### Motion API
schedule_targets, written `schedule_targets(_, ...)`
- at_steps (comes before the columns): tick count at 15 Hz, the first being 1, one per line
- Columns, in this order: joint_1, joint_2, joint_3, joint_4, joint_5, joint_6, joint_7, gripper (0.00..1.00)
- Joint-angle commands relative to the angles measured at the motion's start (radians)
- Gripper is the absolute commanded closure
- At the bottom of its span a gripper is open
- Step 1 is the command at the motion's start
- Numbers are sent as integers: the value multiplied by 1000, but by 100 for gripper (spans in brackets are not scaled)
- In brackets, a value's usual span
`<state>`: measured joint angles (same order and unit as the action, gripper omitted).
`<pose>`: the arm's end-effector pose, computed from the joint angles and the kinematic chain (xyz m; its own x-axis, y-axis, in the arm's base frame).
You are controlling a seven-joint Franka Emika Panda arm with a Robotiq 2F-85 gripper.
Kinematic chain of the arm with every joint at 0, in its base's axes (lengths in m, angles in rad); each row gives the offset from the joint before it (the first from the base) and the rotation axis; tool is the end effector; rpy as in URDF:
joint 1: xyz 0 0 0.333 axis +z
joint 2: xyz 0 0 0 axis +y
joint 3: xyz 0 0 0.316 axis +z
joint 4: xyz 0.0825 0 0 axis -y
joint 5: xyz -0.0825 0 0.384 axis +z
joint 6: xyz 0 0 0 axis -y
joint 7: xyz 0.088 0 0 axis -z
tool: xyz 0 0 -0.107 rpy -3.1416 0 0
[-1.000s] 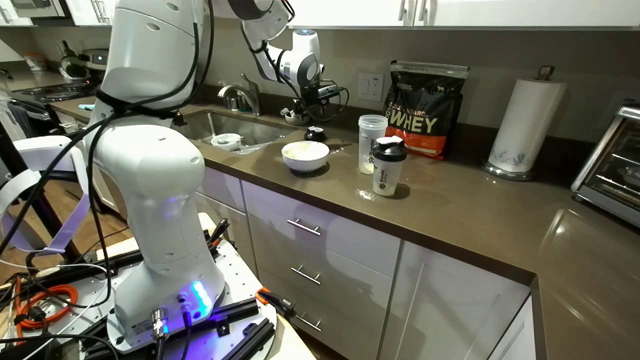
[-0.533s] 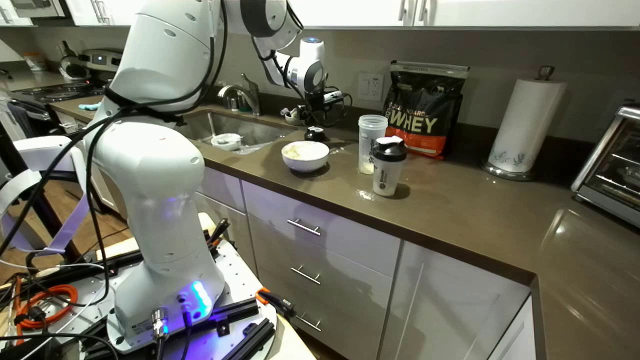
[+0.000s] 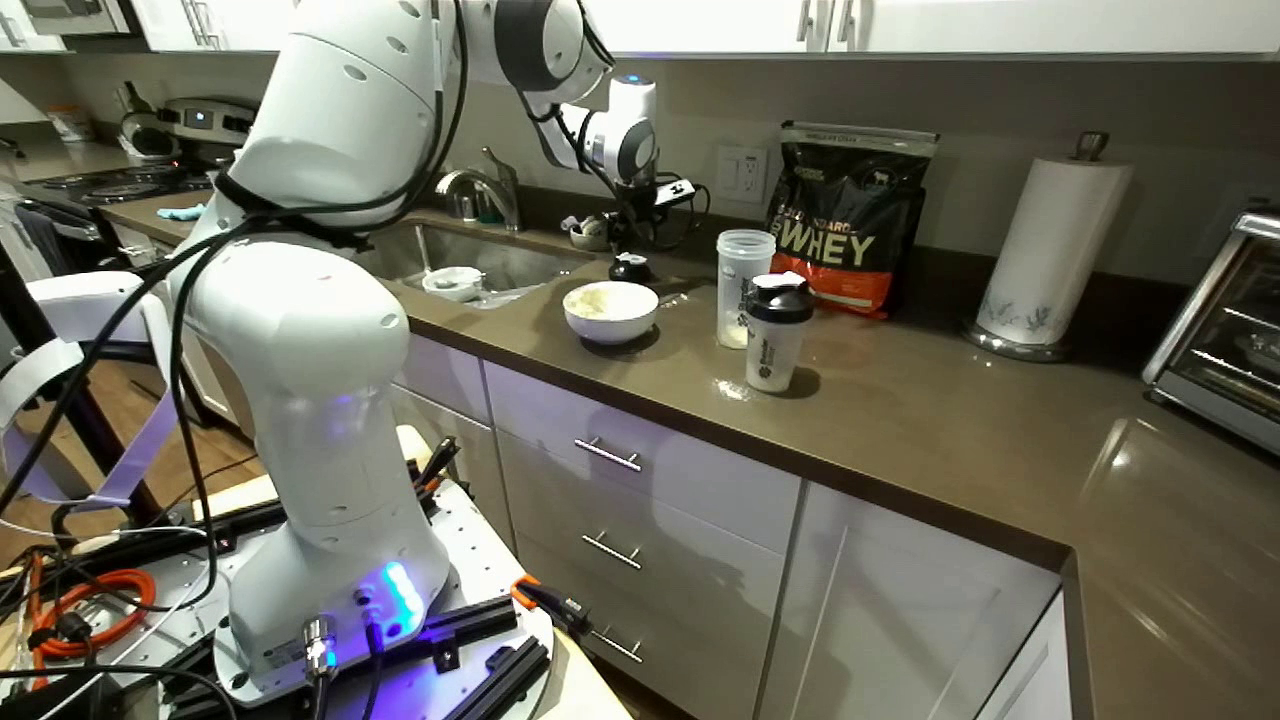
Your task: Pick the lid on the counter and put it on the bigger cup
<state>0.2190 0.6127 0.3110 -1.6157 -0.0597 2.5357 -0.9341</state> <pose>0.6386 0.3335 0.3162 0.1112 0.9482 0.2974 0.9673 -0.1719 0.1863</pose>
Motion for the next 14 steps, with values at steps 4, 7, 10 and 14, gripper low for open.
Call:
schedule_targets(4, -3, 37, 2, 65, -41, -46, -56, 23)
schedule_targets(7, -3, 44, 1, 66, -47, -47, -62, 29)
schedule_targets(10, -2, 50, 0, 66, -51, -50, -70, 27)
schedule_targets(14, -2, 59, -1, 68, -53, -55, -78, 50)
